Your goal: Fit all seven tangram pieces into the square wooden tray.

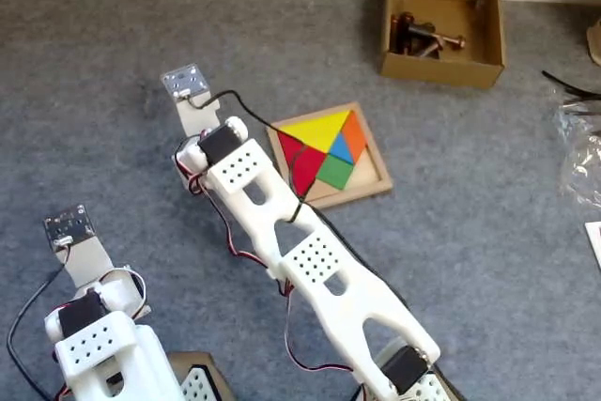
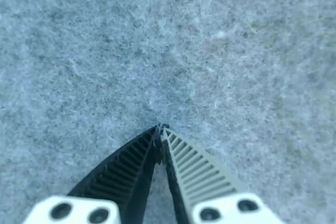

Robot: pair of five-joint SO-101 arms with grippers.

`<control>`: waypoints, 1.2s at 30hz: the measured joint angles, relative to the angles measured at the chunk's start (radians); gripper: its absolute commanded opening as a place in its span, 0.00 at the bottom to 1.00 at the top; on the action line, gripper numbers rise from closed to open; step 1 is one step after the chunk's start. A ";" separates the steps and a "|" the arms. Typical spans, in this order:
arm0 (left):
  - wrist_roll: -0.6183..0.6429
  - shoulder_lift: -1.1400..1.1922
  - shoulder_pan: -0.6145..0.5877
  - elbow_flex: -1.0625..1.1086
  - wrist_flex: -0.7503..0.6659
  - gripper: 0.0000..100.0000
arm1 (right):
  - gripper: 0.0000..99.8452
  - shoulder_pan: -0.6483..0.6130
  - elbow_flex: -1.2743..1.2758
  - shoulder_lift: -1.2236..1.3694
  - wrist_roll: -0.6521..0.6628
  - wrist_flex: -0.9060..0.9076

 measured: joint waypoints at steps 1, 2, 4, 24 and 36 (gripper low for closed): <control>0.000 0.000 0.000 0.000 0.000 0.00 | 0.22 0.000 0.002 -0.006 0.014 0.009; 0.000 0.000 0.000 0.000 0.000 0.00 | 0.22 -0.002 0.002 -0.011 0.026 0.023; 0.000 0.000 0.000 0.000 0.000 0.00 | 0.22 -0.005 0.003 -0.018 0.035 0.043; 0.000 0.000 0.000 0.000 0.000 0.00 | 0.13 -0.012 0.003 -0.020 0.041 0.048; 0.000 0.000 0.000 0.000 0.000 0.00 | 0.06 -0.012 0.003 -0.020 0.040 0.051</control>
